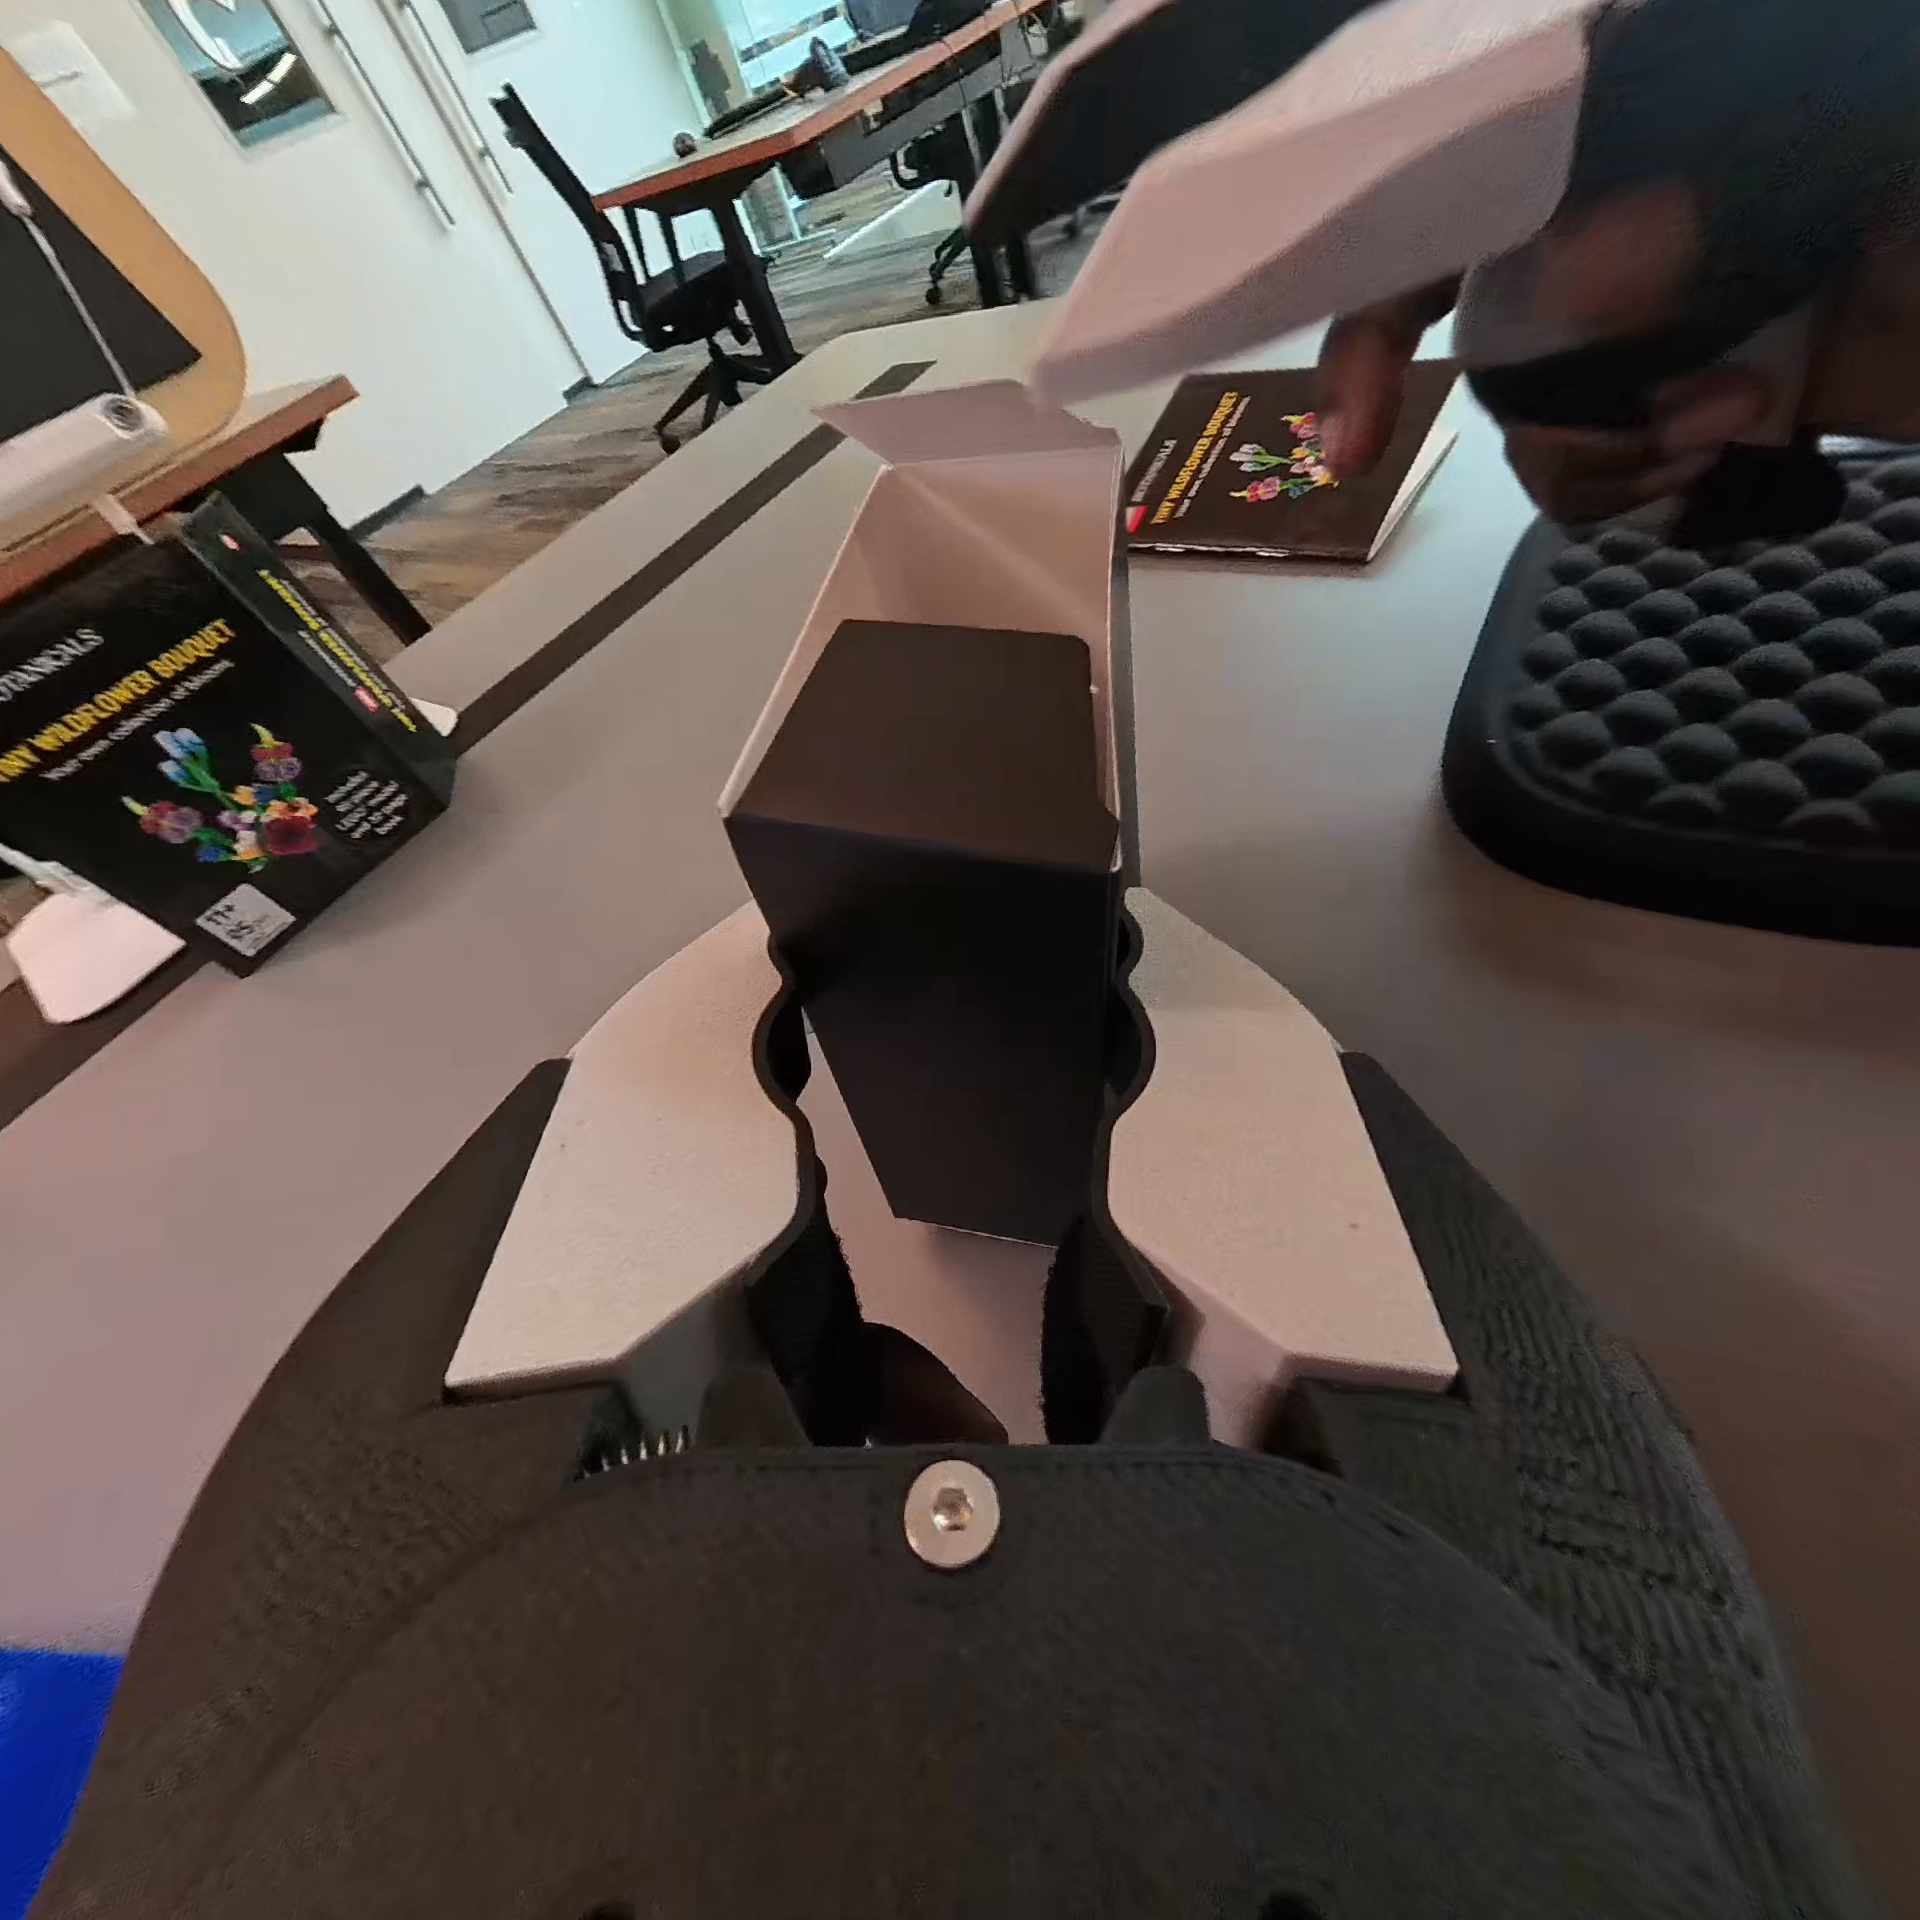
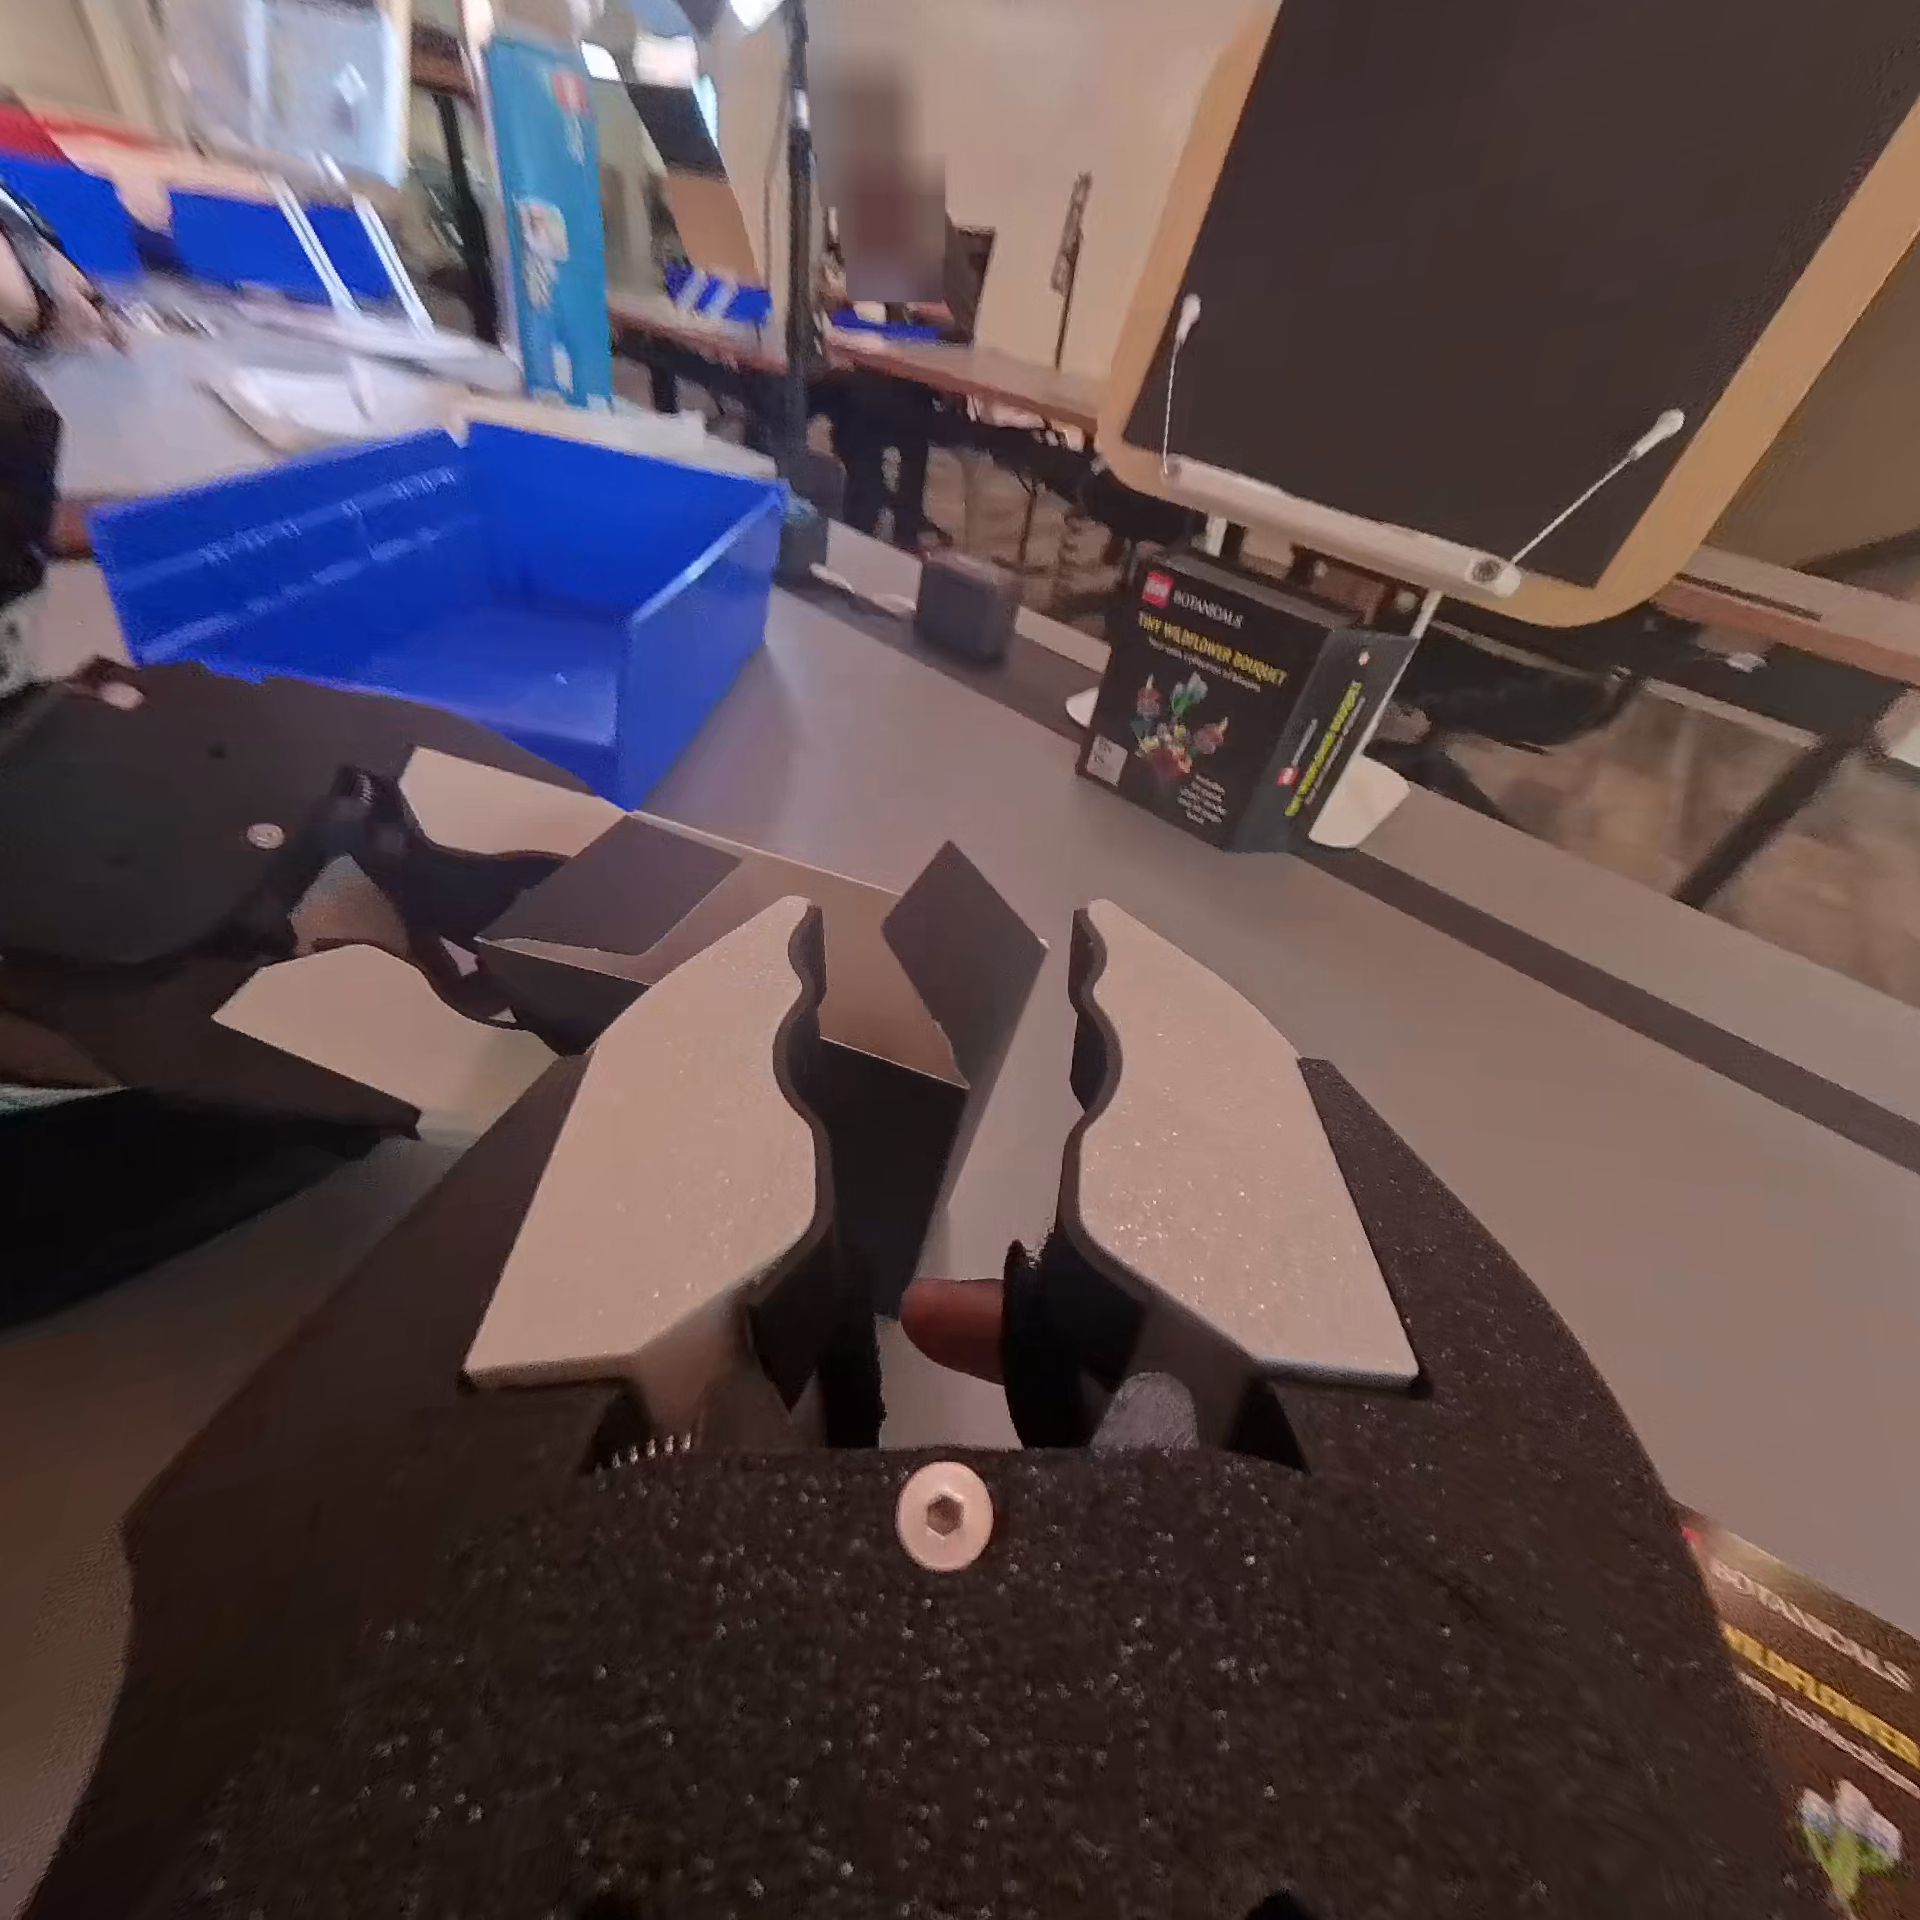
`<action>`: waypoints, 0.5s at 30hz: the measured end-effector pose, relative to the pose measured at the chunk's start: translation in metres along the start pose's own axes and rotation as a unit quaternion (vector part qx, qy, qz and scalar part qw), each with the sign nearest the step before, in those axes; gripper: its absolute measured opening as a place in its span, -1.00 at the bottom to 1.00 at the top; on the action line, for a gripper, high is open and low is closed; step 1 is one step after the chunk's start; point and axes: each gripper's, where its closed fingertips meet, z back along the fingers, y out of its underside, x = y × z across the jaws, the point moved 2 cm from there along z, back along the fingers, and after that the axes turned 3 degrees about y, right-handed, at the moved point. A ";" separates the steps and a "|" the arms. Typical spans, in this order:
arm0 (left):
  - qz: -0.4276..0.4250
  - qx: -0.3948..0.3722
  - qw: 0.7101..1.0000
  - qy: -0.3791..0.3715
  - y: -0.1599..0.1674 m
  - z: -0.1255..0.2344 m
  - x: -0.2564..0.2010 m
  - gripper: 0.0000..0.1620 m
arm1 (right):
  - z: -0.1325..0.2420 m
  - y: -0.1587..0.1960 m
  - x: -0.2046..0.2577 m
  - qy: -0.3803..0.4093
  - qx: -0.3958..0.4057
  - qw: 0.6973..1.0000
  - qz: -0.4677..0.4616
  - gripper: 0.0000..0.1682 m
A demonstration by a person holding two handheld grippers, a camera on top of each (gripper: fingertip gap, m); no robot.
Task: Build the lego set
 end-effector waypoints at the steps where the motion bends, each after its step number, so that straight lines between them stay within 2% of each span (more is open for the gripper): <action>1: 0.005 0.000 1.000 0.009 0.000 -0.001 -0.001 -0.32 | -0.005 0.003 0.003 0.010 0.020 1.000 0.011 -0.46; 2: 0.012 0.001 1.000 0.018 0.001 -0.002 0.000 -0.32 | -0.010 0.006 0.004 0.017 0.036 0.999 0.020 -0.49; 5: 0.033 0.000 0.998 0.045 0.003 0.000 0.000 -0.32 | -0.012 -0.004 -0.004 0.023 0.002 1.000 -0.017 -0.93; 8: 0.050 -0.006 0.997 0.066 0.005 0.002 0.002 -0.32 | -0.005 0.001 -0.024 0.018 -0.009 0.992 -0.125 -0.95; 11: 0.060 -0.007 0.995 0.073 0.005 0.002 0.004 -0.32 | 0.000 0.027 -0.035 0.011 0.015 0.973 -0.228 -0.95; 15: 0.057 -0.010 0.995 0.077 0.006 0.002 0.003 -0.32 | -0.003 0.049 -0.025 -0.030 0.033 0.928 -0.370 -0.95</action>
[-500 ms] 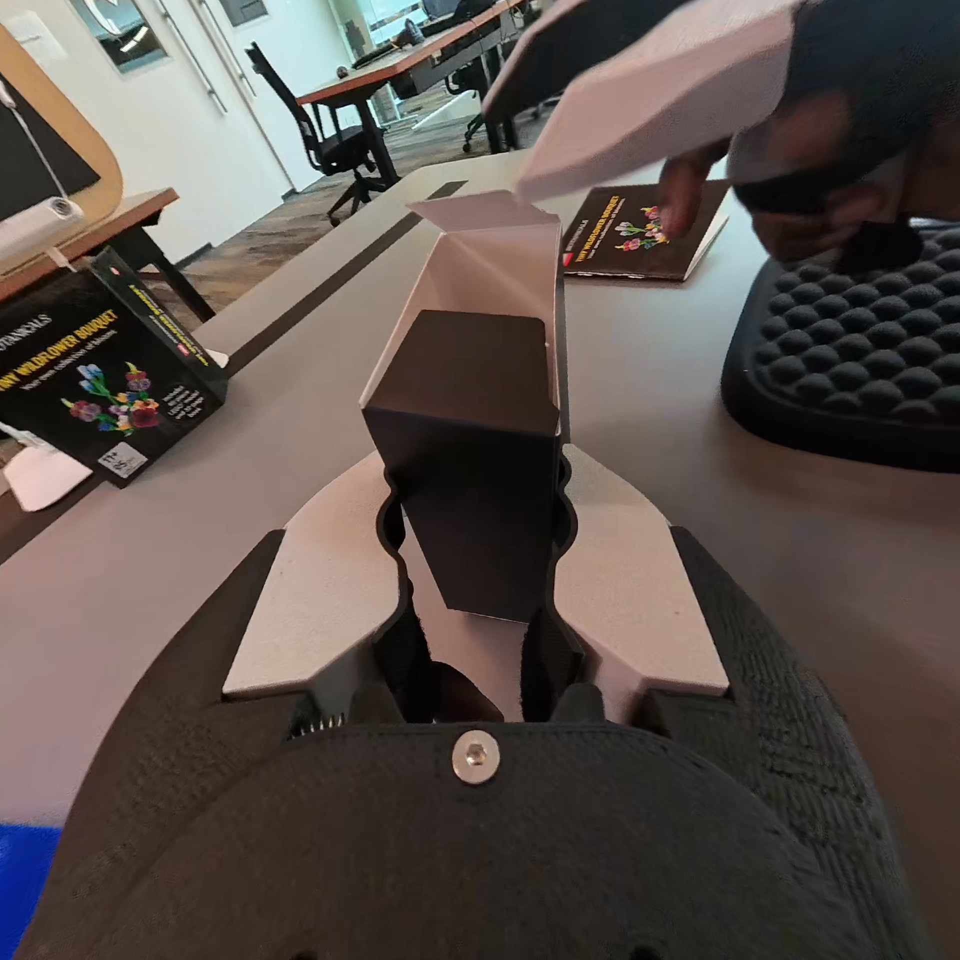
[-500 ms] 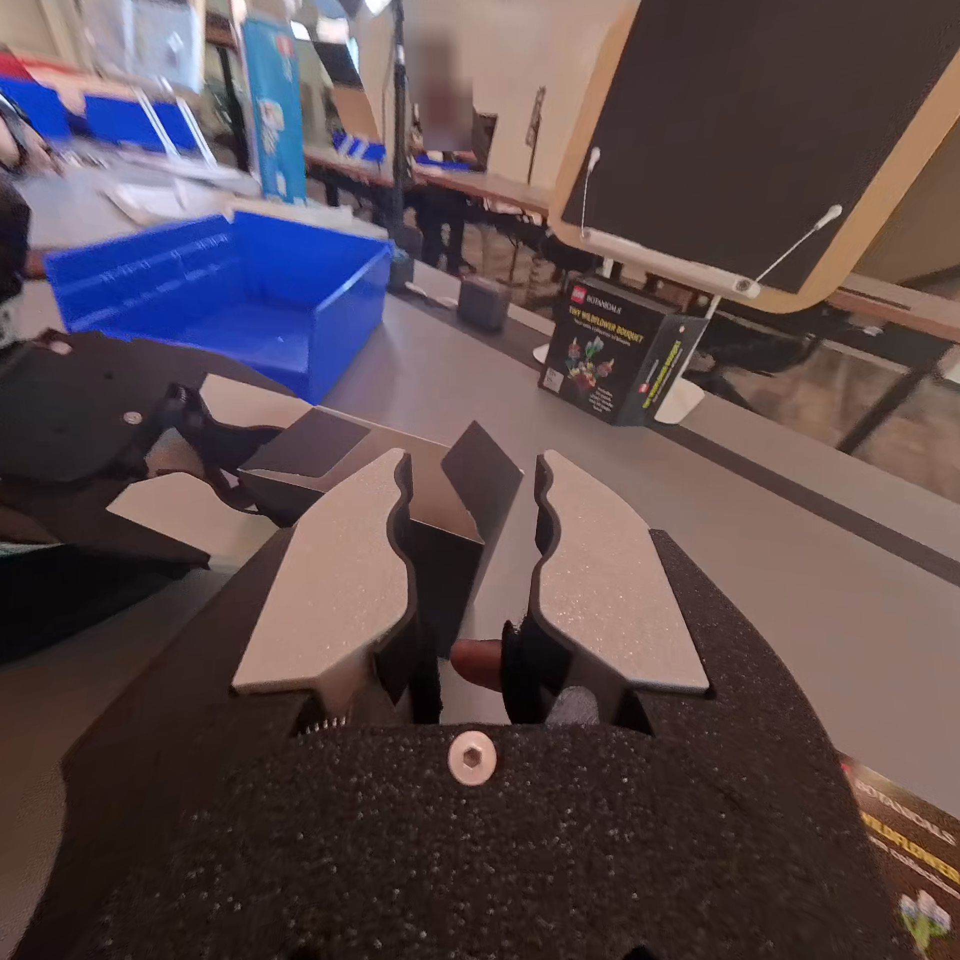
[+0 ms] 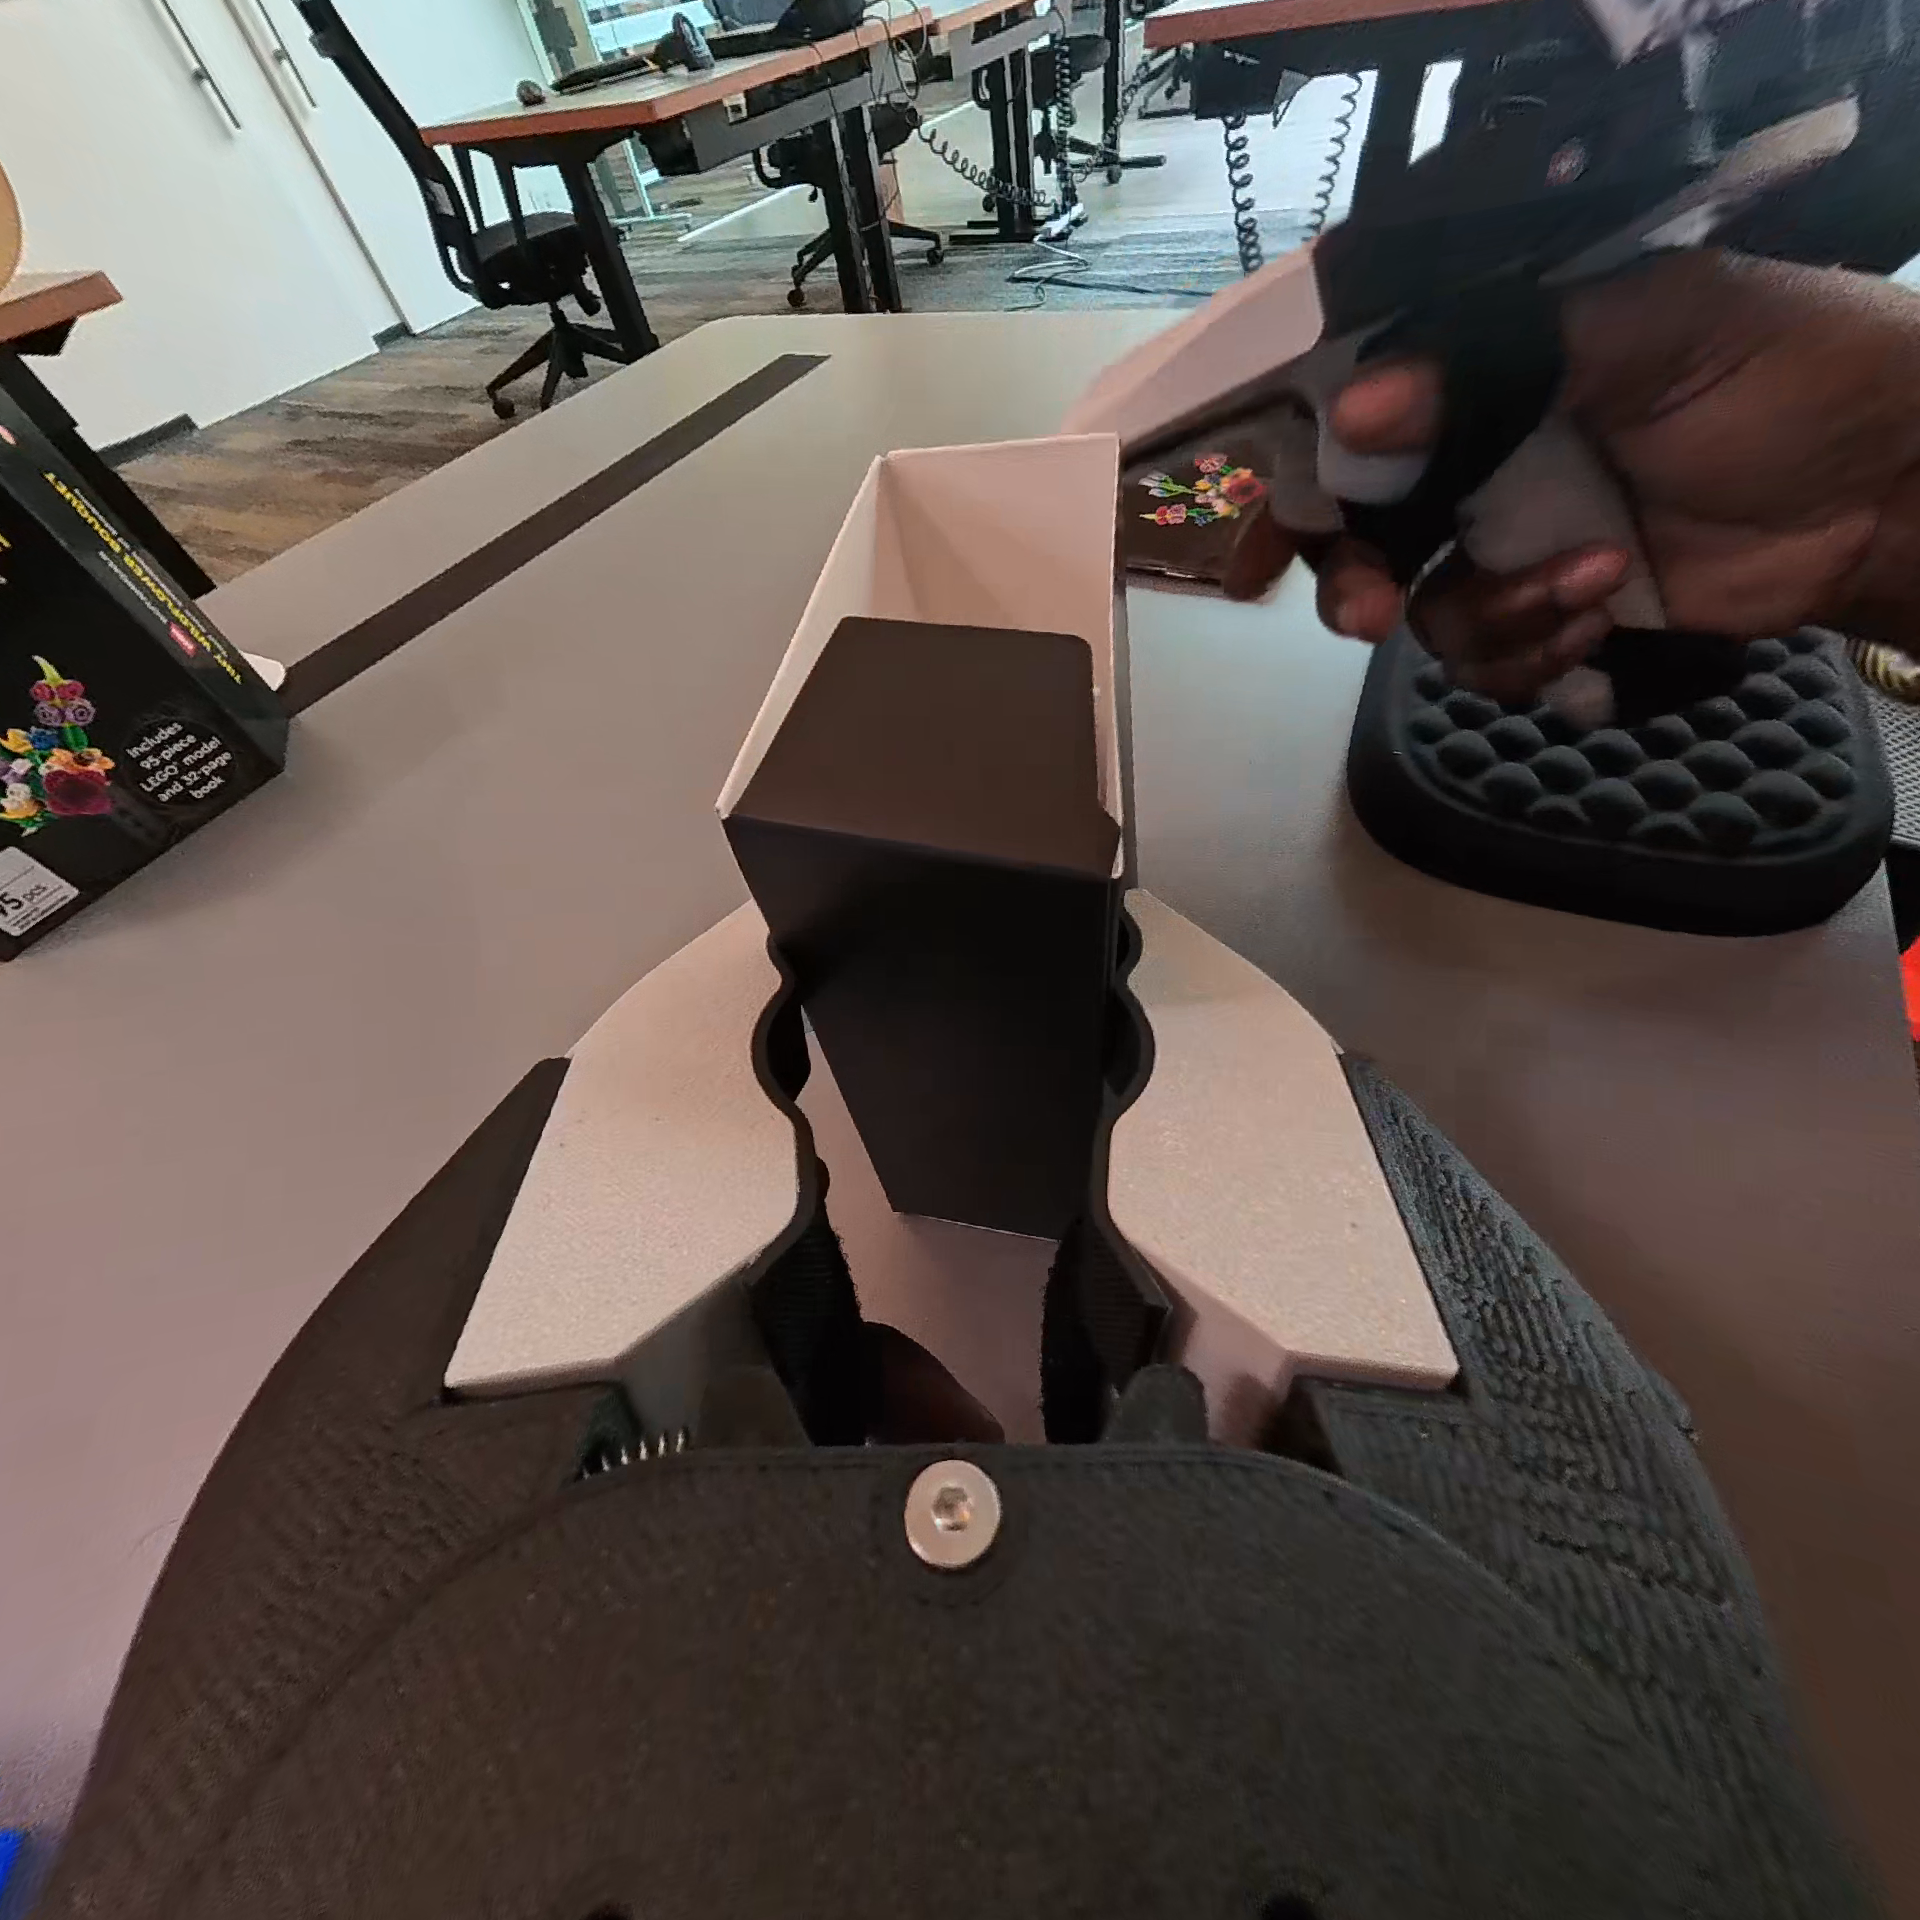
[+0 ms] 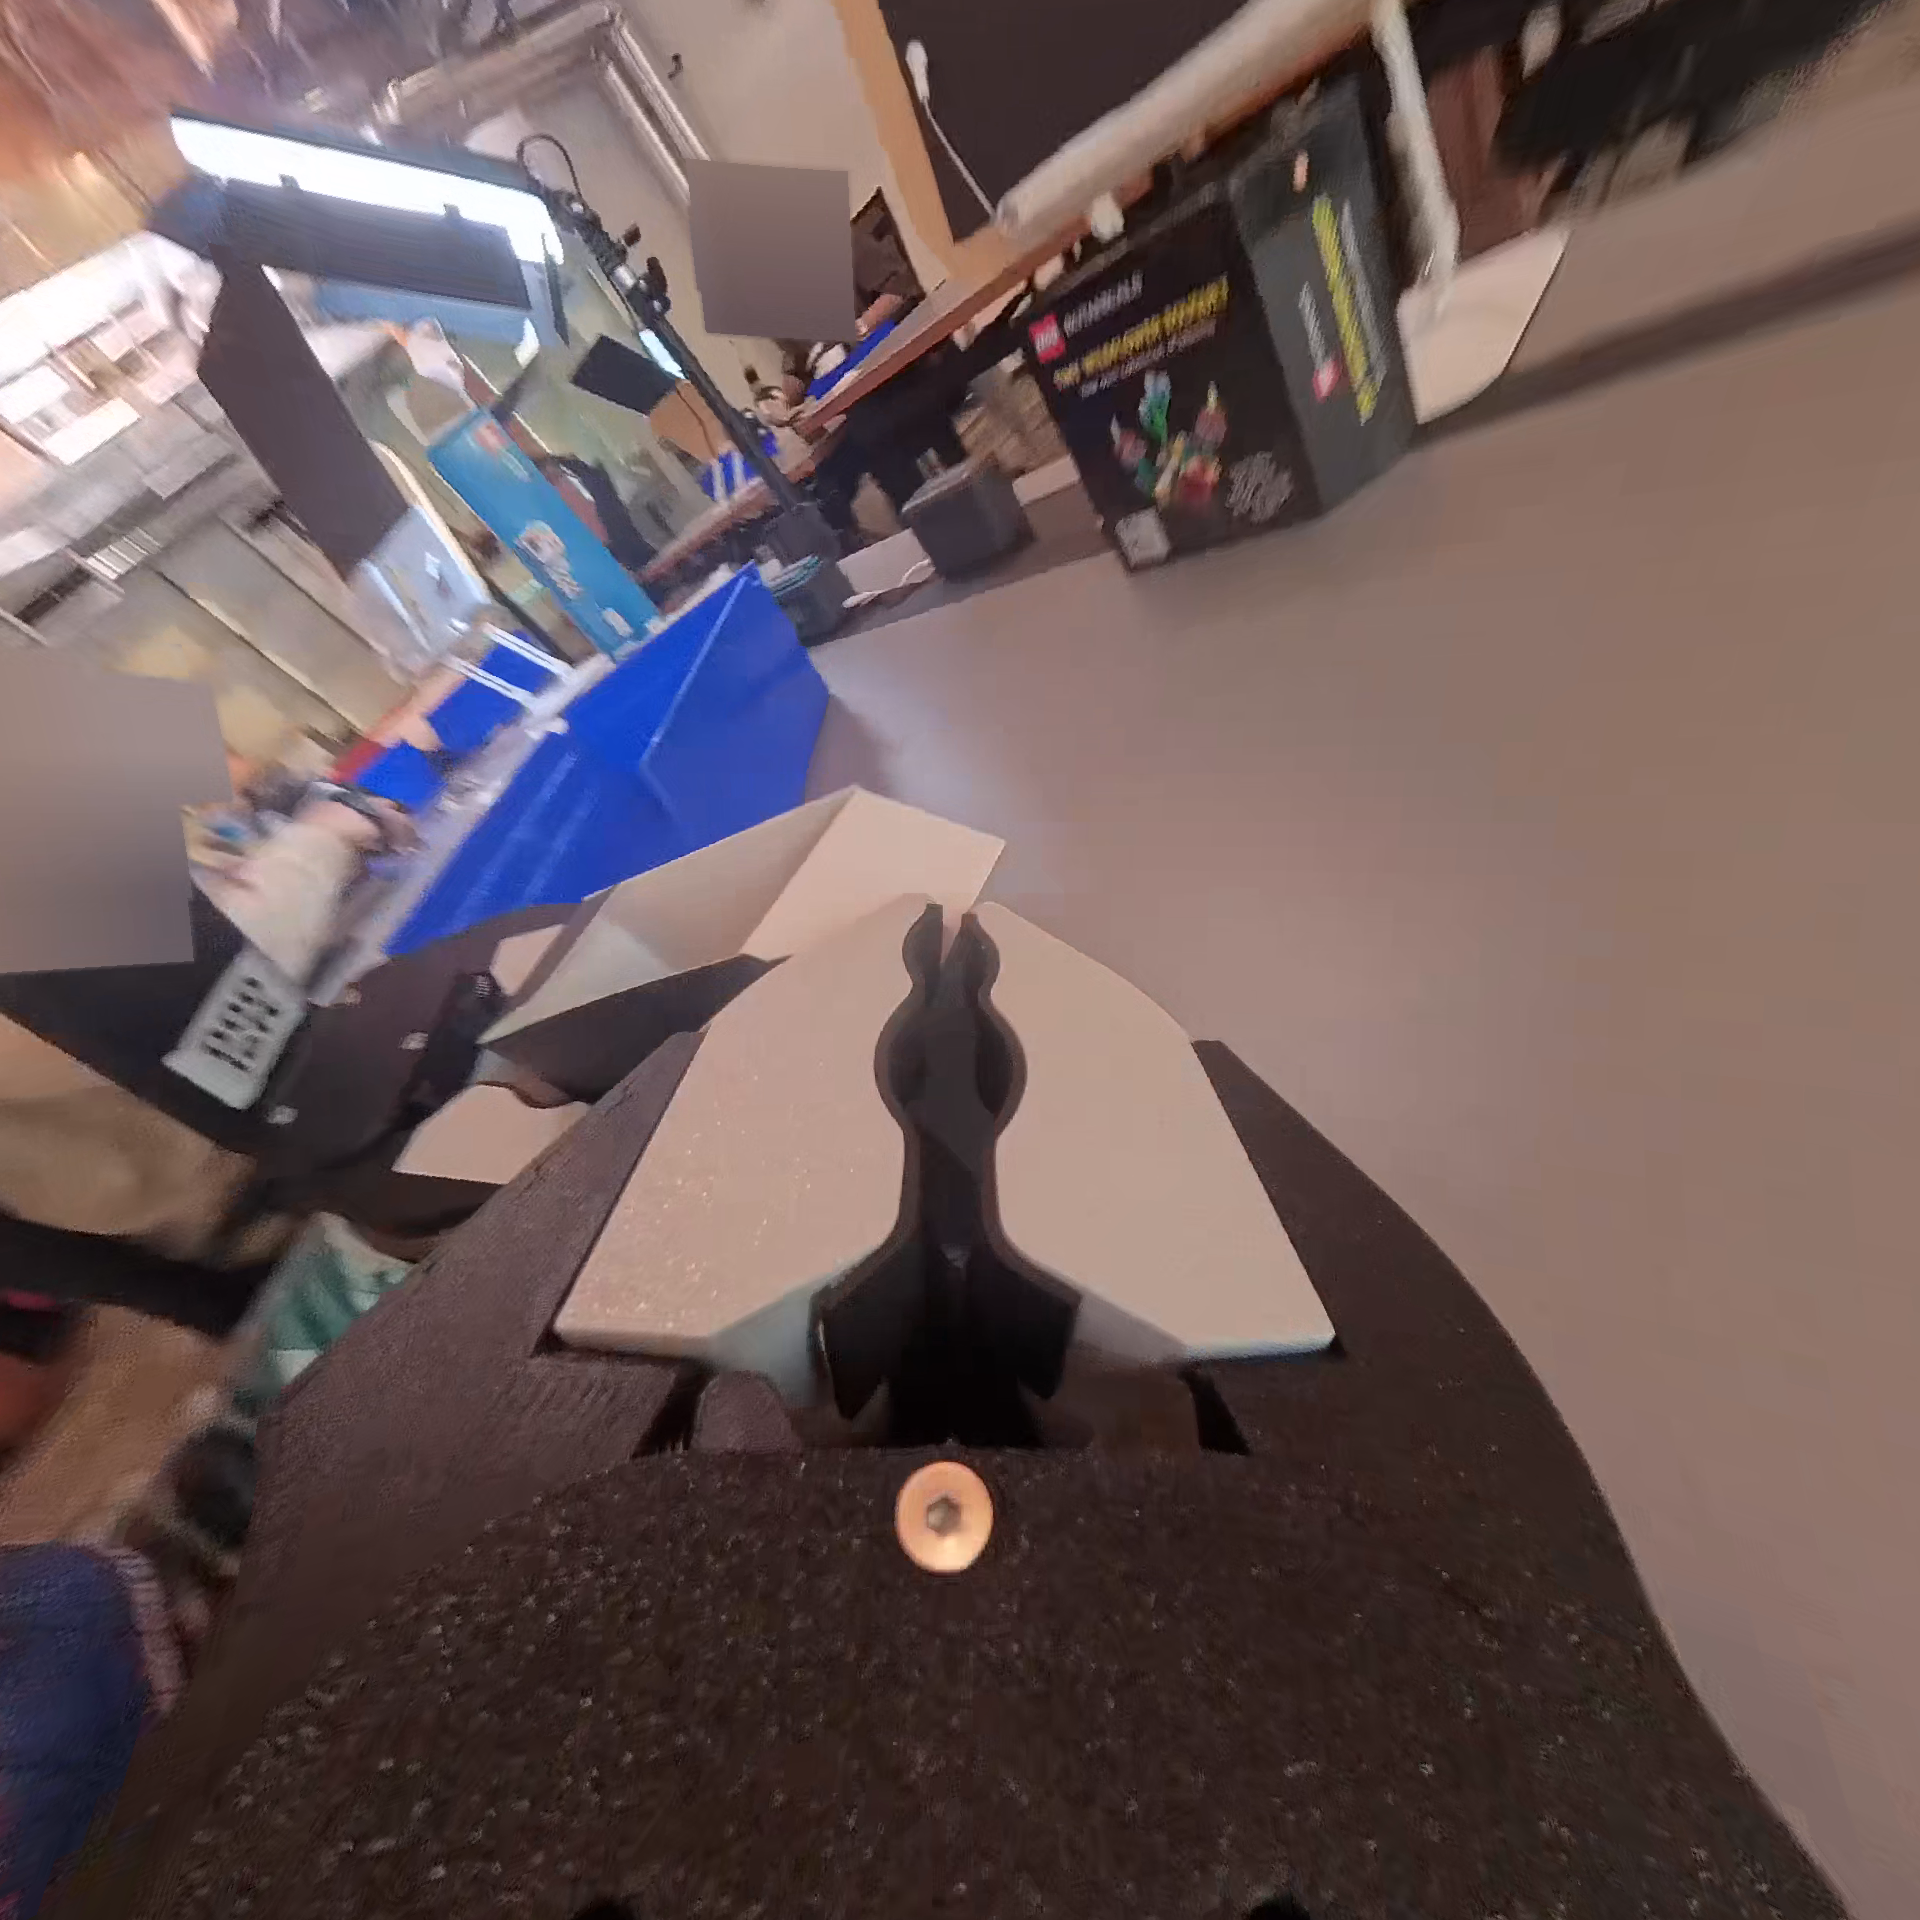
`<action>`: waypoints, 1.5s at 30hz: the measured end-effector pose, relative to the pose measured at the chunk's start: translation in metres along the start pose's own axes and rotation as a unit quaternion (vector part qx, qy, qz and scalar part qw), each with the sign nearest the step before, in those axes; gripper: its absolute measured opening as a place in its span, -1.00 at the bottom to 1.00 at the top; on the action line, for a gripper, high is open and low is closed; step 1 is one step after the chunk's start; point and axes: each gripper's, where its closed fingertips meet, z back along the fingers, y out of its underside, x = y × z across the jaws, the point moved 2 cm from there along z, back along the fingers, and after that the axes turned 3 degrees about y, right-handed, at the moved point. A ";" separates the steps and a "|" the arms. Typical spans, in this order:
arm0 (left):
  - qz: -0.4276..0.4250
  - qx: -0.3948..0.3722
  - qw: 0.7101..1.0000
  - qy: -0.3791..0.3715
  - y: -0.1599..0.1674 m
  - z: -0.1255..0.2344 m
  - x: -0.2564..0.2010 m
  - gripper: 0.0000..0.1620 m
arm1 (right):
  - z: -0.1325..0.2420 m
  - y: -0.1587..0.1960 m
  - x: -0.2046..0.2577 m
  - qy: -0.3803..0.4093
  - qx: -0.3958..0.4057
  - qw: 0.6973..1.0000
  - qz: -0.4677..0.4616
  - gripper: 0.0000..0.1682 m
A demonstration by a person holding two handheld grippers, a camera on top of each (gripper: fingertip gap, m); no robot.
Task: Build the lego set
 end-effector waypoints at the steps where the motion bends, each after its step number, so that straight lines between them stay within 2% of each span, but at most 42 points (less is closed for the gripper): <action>1: -0.001 -0.001 1.000 0.001 0.000 0.000 0.000 -0.32 | -0.003 0.008 0.001 -0.018 0.014 0.999 -0.040 -1.00; 3: -0.009 -0.001 1.000 0.006 0.000 0.000 -0.001 -0.32 | -0.011 0.026 0.005 -0.050 0.052 0.991 -0.110 -0.99; 5: -0.003 -0.004 1.000 0.008 0.001 0.002 0.000 -0.32 | -0.010 0.027 0.004 -0.069 0.047 0.986 -0.145 -0.99; 7: 0.000 -0.005 1.000 0.006 0.001 0.002 0.002 -0.32 | -0.004 0.014 -0.005 -0.060 0.024 0.987 -0.149 -0.96; 9: -0.005 -0.003 1.000 0.004 0.001 0.002 0.002 -0.31 | 0.007 -0.005 -0.008 -0.055 -0.015 0.992 -0.112 -0.85; 12: -0.014 -0.002 1.000 0.002 0.001 0.002 0.001 -0.31 | 0.025 -0.037 0.000 -0.012 -0.077 0.996 0.031 -0.86; 13: -0.014 -0.002 1.000 0.002 0.001 0.002 0.001 -0.31 | 0.032 -0.049 0.005 0.025 -0.110 0.988 0.108 -0.90; 15: -0.014 -0.002 1.000 0.002 0.001 0.002 0.001 -0.31 | 0.043 -0.067 0.027 0.083 -0.168 0.944 0.272 -0.98; 17: -0.017 -0.003 1.000 0.002 0.001 0.002 0.001 -0.31 | 0.033 -0.061 0.052 0.080 -0.134 0.907 0.391 -1.00; 18: -0.019 -0.003 1.000 0.003 0.001 0.002 0.000 -0.31 | 0.021 -0.051 0.052 0.077 -0.084 0.905 0.411 -1.00; 20: -0.022 -0.004 1.000 0.007 0.000 0.002 -0.001 -0.31 | 0.001 -0.033 0.039 0.075 -0.004 0.913 0.401 -0.99; 23: -0.020 -0.005 1.000 0.012 0.000 0.002 -0.002 -0.31 | -0.013 -0.015 0.017 0.072 0.046 0.921 0.379 -0.99; 29: -0.013 -0.006 1.000 0.023 0.001 0.002 -0.001 -0.32 | -0.013 -0.007 0.019 0.044 0.017 0.948 0.314 -1.00; 34: -0.006 -0.007 0.999 0.031 0.001 0.001 -0.001 -0.32 | -0.017 -0.001 0.020 0.012 -0.006 0.980 0.200 -1.00; 40: -0.008 -0.007 0.999 0.033 0.001 0.001 -0.001 -0.32 | -0.017 0.001 0.021 0.021 -0.038 0.985 0.167 -1.00; 45: -0.019 -0.009 0.999 0.043 0.000 0.000 -0.003 -0.32 | -0.011 -0.005 0.015 -0.007 -0.024 0.986 0.164 -0.96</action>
